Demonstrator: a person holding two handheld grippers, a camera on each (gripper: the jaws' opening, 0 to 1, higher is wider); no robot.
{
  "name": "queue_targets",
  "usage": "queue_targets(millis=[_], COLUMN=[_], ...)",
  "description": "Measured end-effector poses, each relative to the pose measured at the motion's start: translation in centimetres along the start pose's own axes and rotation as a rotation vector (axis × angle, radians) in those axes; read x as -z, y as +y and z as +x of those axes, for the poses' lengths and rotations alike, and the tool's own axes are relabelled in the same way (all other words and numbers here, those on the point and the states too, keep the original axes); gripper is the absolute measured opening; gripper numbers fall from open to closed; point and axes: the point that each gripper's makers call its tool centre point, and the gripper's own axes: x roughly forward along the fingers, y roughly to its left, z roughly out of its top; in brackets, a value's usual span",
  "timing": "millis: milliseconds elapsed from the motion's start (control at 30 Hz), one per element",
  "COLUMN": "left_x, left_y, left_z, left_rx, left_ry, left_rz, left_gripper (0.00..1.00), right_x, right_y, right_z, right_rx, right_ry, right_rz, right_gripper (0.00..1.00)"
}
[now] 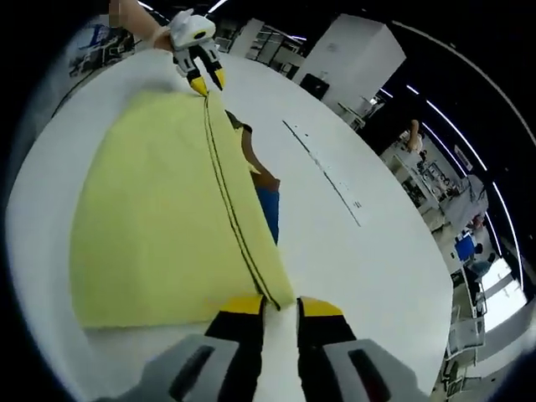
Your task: Fold the garment on the visible template until the final outline fits inside the template.
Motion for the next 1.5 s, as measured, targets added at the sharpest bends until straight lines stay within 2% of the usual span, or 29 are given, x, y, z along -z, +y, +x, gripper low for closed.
queue_targets(millis=[100, 167, 233, 367, 400, 500, 567, 633, 733, 833, 933, 1000, 1167, 1500], left_x=[0.1, 0.4, 0.4, 0.1, 0.0, -0.4, -0.2, 0.0, 0.6, 1.1, 1.4, 1.5, 1.7, 1.6], left_y=[-0.2, -0.3, 0.2, 1.1, 1.1, 1.9, 2.3, 2.8, 2.9, 2.7, 2.8, 2.7, 2.6, 2.2], left_z=[0.1, 0.1, 0.0, -0.2, -0.3, -0.3, -0.2, 0.0, 0.3, 0.9, 1.4, 1.6, 1.9, 2.0], left_rx=[0.008, 0.011, 0.000, -0.017, -0.018, -0.030, -0.033, -0.040, -0.033, -0.033, -0.043, -0.044, -0.049, -0.043], left_ry=[0.003, 0.011, 0.003, -0.022, -0.024, -0.058, -0.064, -0.074, -0.066, -0.039, -0.025, -0.018, 0.002, 0.018], left_rz=[0.004, -0.073, -0.102, -0.251, -0.265, -0.444, -0.577, -0.691, -0.806, -0.845, -0.884, -0.930, -0.975, -0.962], left_gripper=[0.06, 0.04, 0.02, 0.01, 0.01, 0.00, 0.00, 0.00, 0.00, 0.00, 0.00, 0.00, 0.00, 0.00], right_x=[0.1, 0.0, -0.2, -0.7, -0.8, -1.0, -1.0, -1.0, -0.5, -0.2, 0.1, 0.4, 0.7, 0.9], right_y=[0.0, -0.1, -0.4, -1.2, -1.5, -2.2, -2.6, -3.0, -3.1, -3.4, -3.6, -3.6, -3.3, -3.0], right_z=[0.1, 0.1, 0.1, -0.2, -0.2, -0.3, -0.2, 0.0, 0.4, 1.0, 1.5, 2.0, 2.6, 2.7], right_rx=[0.003, 0.006, 0.019, 0.037, 0.040, 0.046, 0.032, 0.029, -0.010, -0.017, -0.012, -0.010, 0.005, 0.002], right_ry=[0.006, 0.002, -0.004, -0.032, -0.033, -0.048, -0.055, -0.066, -0.063, -0.070, -0.066, -0.044, -0.018, -0.013], right_rz=[-0.004, 0.005, 0.015, 0.105, 0.114, 0.251, 0.372, 0.455, 0.646, 0.754, 0.826, 0.826, 0.840, 0.834], right_gripper=[0.03, 0.00, 0.00, 0.00, 0.00, 0.00, 0.00, 0.00, 0.00, 0.00, 0.00, 0.00, 0.00, 0.00])
